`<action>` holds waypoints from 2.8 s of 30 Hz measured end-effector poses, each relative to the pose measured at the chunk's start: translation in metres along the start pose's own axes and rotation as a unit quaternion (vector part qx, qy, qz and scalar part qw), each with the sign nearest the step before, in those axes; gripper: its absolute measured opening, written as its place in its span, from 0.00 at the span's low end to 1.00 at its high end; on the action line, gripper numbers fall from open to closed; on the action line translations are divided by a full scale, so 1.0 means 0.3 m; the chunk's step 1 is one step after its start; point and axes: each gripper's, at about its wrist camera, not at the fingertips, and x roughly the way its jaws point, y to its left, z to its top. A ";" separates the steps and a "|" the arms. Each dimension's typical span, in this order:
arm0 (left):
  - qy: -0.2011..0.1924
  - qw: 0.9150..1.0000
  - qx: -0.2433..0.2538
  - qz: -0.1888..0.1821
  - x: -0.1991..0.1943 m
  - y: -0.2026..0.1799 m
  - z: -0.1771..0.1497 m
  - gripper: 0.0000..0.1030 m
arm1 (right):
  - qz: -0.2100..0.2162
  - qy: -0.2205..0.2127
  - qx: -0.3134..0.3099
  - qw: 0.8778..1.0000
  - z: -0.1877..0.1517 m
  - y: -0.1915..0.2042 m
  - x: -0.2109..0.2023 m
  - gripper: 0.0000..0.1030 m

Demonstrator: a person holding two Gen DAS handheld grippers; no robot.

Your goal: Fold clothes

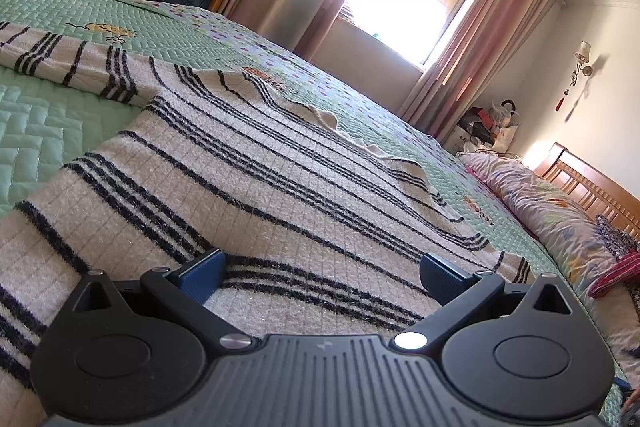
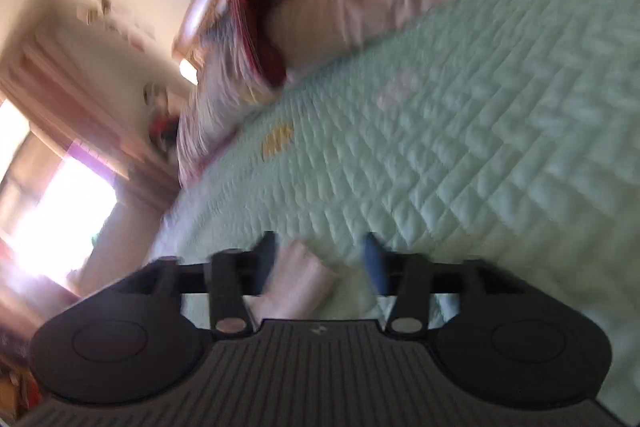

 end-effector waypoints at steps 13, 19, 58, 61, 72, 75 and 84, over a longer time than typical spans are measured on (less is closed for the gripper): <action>-0.005 1.000 -0.004 -0.005 -0.004 0.003 -0.005 0.99 | 0.235 0.356 -0.095 0.899 -0.532 0.578 0.397 0.78; -0.007 1.000 -0.005 -0.006 -0.004 0.004 -0.004 0.99 | 0.167 0.322 0.002 0.932 -0.446 0.384 0.522 0.14; 0.011 1.000 0.009 0.012 -0.001 -0.028 -0.003 0.99 | 0.320 0.322 -0.248 0.856 -0.864 0.289 -0.323 0.86; 0.051 0.998 0.031 0.016 -0.003 -0.044 0.015 0.99 | 0.317 0.318 -0.258 0.855 -0.870 0.300 -0.318 0.86; 0.188 0.978 0.085 0.035 -0.344 -0.019 -0.069 0.99 | 0.329 0.315 -0.239 0.857 -0.811 0.233 -0.381 0.86; 0.226 0.965 0.114 0.067 -0.420 -0.067 -0.096 0.99 | 0.327 0.316 -0.241 0.857 -0.812 0.236 -0.378 0.86; 0.296 0.953 0.063 0.033 -0.532 -0.042 -0.095 0.99 | 0.312 0.317 -0.262 0.856 -0.826 0.277 -0.372 0.86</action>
